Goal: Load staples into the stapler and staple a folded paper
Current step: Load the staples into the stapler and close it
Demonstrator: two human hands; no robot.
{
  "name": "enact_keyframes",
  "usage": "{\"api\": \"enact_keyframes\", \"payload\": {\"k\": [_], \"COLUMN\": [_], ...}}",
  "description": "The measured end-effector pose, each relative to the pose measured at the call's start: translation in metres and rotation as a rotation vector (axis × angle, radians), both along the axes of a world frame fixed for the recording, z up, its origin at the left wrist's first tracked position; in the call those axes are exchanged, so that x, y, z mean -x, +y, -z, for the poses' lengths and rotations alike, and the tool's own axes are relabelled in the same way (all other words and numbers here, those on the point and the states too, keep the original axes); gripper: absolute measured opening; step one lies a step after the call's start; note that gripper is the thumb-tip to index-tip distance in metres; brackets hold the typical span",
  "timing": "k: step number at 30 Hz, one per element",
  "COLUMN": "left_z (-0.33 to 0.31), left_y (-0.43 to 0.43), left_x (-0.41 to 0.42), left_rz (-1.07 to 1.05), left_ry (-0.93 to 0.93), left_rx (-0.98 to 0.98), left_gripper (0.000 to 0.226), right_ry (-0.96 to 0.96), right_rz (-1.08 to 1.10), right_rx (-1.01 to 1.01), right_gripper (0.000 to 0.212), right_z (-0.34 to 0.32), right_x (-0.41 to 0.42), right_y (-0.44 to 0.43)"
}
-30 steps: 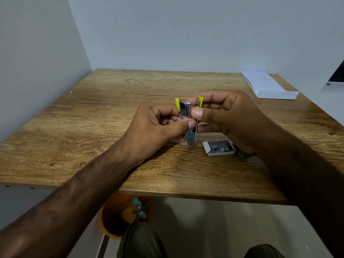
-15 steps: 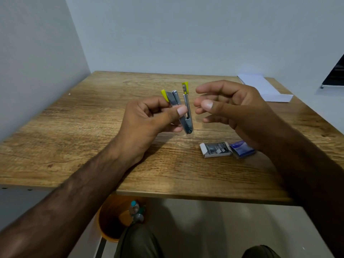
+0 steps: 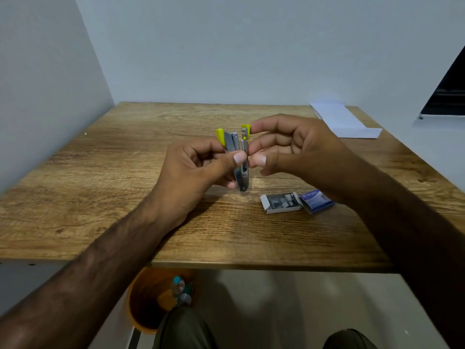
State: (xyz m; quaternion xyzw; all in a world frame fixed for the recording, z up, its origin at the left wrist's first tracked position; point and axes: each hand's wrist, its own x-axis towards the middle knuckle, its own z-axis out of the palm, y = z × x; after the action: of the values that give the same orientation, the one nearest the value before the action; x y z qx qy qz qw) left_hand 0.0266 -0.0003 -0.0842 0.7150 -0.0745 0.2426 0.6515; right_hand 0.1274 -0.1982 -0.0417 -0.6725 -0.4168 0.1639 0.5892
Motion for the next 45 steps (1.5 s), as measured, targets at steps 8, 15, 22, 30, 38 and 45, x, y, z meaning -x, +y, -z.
{"api": "enact_keyframes", "payload": {"k": [8,15,22,30,38,45], "left_z": [0.002,-0.002,-0.001,0.0,0.0,-0.002], "left_y": [-0.001,-0.003,-0.006,-0.008,-0.008,-0.008], "left_x": [-0.001,0.002,0.002,0.0,0.001,0.002], "left_rz": [0.002,0.022,-0.016,-0.018,-0.015,0.001], "left_ry": [0.053,0.079,0.143,0.156,0.148,0.15], "left_rx": [-0.009,-0.053,-0.083,-0.077,-0.067,-0.071], "left_gripper": [0.017,0.019,0.017,0.027,0.033,0.035], "right_ry": [-0.054,-0.118,-0.211,-0.276,-0.457,-0.637], "right_rz": [0.038,0.078,0.1,0.069,-0.032,0.014], "right_rx": [0.069,0.12,0.245,0.44,0.564,0.728], "right_gripper": [0.04,0.027,0.016,0.014,0.005,0.004], "right_z": [-0.007,-0.006,-0.003,-0.001,-0.003,-0.012], "right_x": [-0.003,-0.009,-0.012,-0.017,-0.009,0.001], "right_y": [-0.014,-0.031,-0.049,-0.063,-0.039,-0.024]}}
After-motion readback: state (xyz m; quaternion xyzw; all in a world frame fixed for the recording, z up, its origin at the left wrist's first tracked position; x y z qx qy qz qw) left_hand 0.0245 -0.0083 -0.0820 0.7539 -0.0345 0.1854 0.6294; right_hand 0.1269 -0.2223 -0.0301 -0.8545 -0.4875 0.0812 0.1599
